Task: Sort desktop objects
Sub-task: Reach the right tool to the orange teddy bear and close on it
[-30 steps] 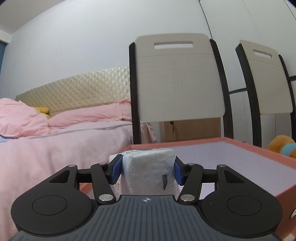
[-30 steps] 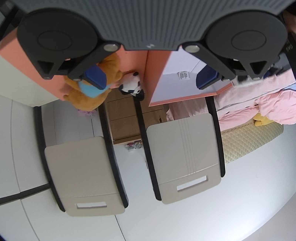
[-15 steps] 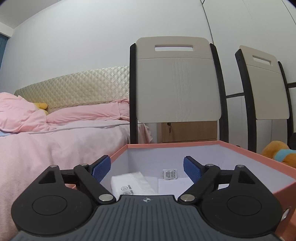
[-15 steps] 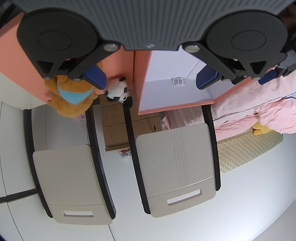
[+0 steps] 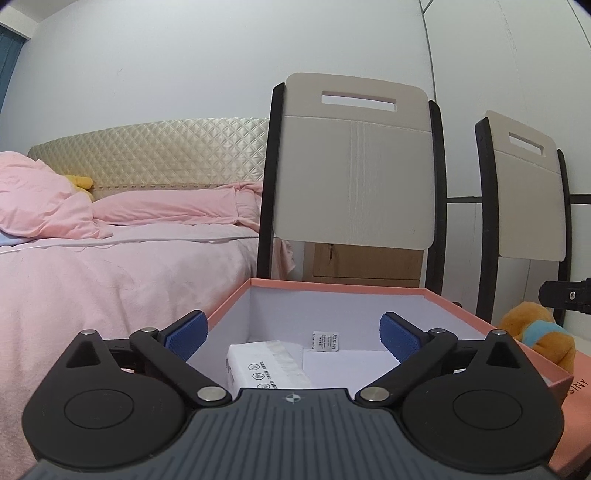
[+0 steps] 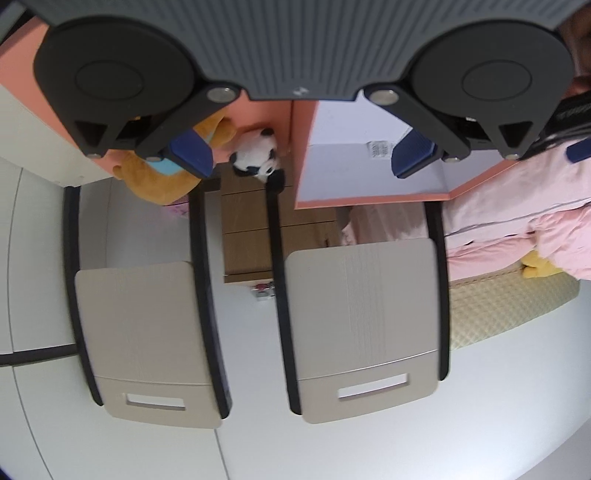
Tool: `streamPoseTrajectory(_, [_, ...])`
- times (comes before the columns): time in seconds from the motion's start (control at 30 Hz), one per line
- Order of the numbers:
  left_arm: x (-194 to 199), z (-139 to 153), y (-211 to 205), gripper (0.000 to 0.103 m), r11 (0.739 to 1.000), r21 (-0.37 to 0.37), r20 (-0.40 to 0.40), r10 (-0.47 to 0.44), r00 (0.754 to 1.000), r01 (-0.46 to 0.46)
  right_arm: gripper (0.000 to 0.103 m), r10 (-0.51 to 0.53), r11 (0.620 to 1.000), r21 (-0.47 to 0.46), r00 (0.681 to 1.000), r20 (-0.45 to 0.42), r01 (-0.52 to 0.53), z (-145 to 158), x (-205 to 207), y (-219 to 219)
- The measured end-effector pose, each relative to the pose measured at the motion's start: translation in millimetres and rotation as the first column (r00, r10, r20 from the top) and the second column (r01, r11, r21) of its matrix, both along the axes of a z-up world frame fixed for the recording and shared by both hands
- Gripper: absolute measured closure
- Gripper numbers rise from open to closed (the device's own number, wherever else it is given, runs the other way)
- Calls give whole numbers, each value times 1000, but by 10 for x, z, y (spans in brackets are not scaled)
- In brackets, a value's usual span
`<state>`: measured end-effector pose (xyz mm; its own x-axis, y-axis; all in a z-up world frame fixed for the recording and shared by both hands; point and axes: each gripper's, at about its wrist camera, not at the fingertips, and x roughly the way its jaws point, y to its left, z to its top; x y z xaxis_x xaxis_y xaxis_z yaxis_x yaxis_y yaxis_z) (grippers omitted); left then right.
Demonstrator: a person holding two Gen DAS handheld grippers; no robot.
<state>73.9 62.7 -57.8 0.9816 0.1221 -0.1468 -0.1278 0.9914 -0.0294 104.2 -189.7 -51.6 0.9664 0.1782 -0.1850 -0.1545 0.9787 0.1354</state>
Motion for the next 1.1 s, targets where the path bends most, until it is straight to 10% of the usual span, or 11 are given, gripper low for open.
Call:
streamPoseTrajectory(0.83, [15, -49, -22, 0, 998, 4, -14, 65, 998, -65, 0, 8, 1000, 30, 1000, -19, -7, 46, 9, 12])
streamPoseTrajectory(1.1, [28, -68, -38, 0, 995, 0, -32, 103, 994, -103, 0, -107, 985, 133, 993, -49, 112, 389, 699, -420])
